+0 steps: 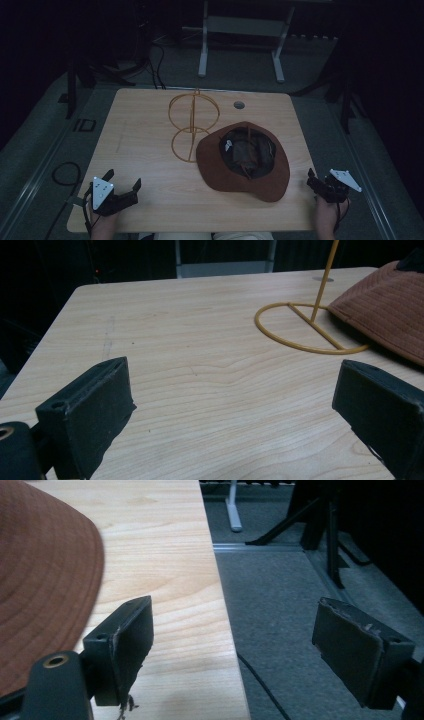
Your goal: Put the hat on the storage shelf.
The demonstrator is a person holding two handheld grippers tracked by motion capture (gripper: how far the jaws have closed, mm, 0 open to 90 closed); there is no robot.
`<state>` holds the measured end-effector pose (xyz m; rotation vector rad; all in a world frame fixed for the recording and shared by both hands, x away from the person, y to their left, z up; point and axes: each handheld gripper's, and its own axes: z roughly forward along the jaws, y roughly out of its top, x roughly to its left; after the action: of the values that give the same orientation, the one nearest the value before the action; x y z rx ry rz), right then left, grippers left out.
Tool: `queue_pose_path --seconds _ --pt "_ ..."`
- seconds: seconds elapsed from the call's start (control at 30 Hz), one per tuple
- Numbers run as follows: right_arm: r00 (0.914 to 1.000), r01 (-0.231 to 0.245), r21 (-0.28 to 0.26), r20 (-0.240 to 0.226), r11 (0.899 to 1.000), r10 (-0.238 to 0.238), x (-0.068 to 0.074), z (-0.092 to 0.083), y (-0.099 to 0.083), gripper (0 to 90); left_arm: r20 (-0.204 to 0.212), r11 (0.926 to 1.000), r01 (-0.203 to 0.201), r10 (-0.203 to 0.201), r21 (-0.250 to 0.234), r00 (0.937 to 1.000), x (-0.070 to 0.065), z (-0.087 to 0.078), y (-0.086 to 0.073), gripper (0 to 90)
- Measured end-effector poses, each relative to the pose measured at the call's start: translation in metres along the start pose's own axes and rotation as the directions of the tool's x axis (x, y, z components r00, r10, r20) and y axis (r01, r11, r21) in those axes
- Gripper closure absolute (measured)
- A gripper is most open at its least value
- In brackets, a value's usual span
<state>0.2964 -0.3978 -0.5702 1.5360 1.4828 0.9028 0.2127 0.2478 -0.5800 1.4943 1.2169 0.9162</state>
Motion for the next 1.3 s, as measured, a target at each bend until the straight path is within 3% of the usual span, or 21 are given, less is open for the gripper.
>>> queue_pose_path --seconds 0.07,0.2,0.37,0.43,0.5,0.6,0.63,0.7,0.77,0.8,0.87,0.93,0.97,1.0,1.07,1.17,1.23,1.3 --pt "0.9999 0.000 0.019 -0.016 1.000 0.000 -0.001 0.001 0.000 16.5 0.011 0.9992 0.032 -0.032 -0.024 0.9994 -0.001 -0.002 0.001 3.1" --pt "0.9999 0.014 0.026 -0.009 1.000 -0.013 0.002 0.001 0.000 16.8 0.018 0.9997 0.013 -0.012 -0.021 0.9998 -0.004 -0.003 0.002 3.1" --pt "0.9981 0.038 0.054 -0.051 0.998 -0.035 0.004 0.000 0.004 16.8 0.023 0.9997 0.020 -0.020 -0.015 0.9996 -0.005 -0.003 0.002 3.1" --pt "0.9973 0.041 0.054 -0.062 0.998 -0.038 0.005 -0.001 0.006 16.8 0.016 0.9999 0.003 -0.003 -0.012 0.9999 -0.007 -0.003 0.002 3.1" --pt "0.9963 0.058 0.069 -0.068 0.996 -0.053 0.009 -0.005 0.012 16.8 0.028 0.9996 0.010 -0.009 -0.026 0.9996 -0.009 -0.003 0.003 2.6" --pt "0.9943 0.045 0.072 -0.099 0.996 -0.038 0.017 -0.009 0.022 16.8 0.104 0.9976 0.058 -0.054 -0.038 0.9931 -0.010 -0.005 0.005 2.6" --pt "0.9887 0.075 0.073 -0.135 0.995 -0.064 0.026 -0.011 0.030 16.6 0.111 0.9982 0.052 -0.048 -0.032 0.9926 -0.010 -0.005 0.005 2.7" --pt "0.9821 0.089 0.067 -0.172 0.994 -0.076 0.035 -0.013 0.038 16.5 0.110 0.9996 0.020 -0.017 -0.021 0.9938 -0.013 -0.005 0.005 2.8" --pt "0.9821 0.089 0.067 -0.172 0.994 -0.076 0.035 -0.013 0.038 16.5 0.102 0.9999 0.010 -0.009 -0.012 0.9947 -0.015 -0.004 0.006 2.7" --pt "0.9673 0.116 0.058 -0.233 0.992 -0.100 0.048 -0.013 0.053 15.0 0.120 0.9999 0.010 -0.011 0.011 0.9927 -0.017 -0.004 0.006 2.7" --pt "0.9624 0.128 0.058 -0.248 0.990 -0.110 0.052 -0.012 0.058 14.3 0.135 0.9993 0.021 -0.024 0.030 0.9905 -0.018 -0.003 0.006 2.7" --pt "0.9467 0.155 0.068 -0.296 0.986 -0.128 0.062 -0.007 0.070 13.2 0.138 0.9984 0.023 -0.030 0.052 0.9899 -0.020 -0.002 0.006 2.7" --pt "0.9467 0.155 0.068 -0.296 0.986 -0.128 0.062 -0.007 0.070 13.2 0.143 0.9980 0.026 -0.034 0.057 0.9891 -0.020 -0.002 0.006 2.7" --pt "0.9377 0.169 0.062 -0.318 0.984 -0.141 0.069 -0.005 0.078 12.8 0.146 0.9977 0.030 -0.039 0.061 0.9885 -0.020 -0.002 0.007 2.7" --pt "0.9340 0.167 0.060 -0.329 0.984 -0.139 0.071 -0.004 0.082 12.6 0.147 0.9977 0.023 -0.032 0.064 0.9887 -0.021 -0.002 0.007 2.7" --pt "0.9231 0.175 0.066 -0.358 0.982 -0.141 0.081 0.003 0.095 11.1 0.177 0.9959 0.053 -0.065 0.074 0.9820 -0.022 -0.002 0.007 2.7" --pt "0.9253 0.173 0.064 -0.352 0.983 -0.140 0.083 0.004 0.098 11.1 0.176 0.9962 0.051 -0.063 0.071 0.9824 -0.022 -0.002 0.008 2.7" --pt "0.9282 0.178 0.066 -0.343 0.982 -0.145 0.089 0.008 0.106 13.2 0.156 0.9971 0.031 -0.042 0.070 0.9869 -0.023 -0.002 0.008 2.7"
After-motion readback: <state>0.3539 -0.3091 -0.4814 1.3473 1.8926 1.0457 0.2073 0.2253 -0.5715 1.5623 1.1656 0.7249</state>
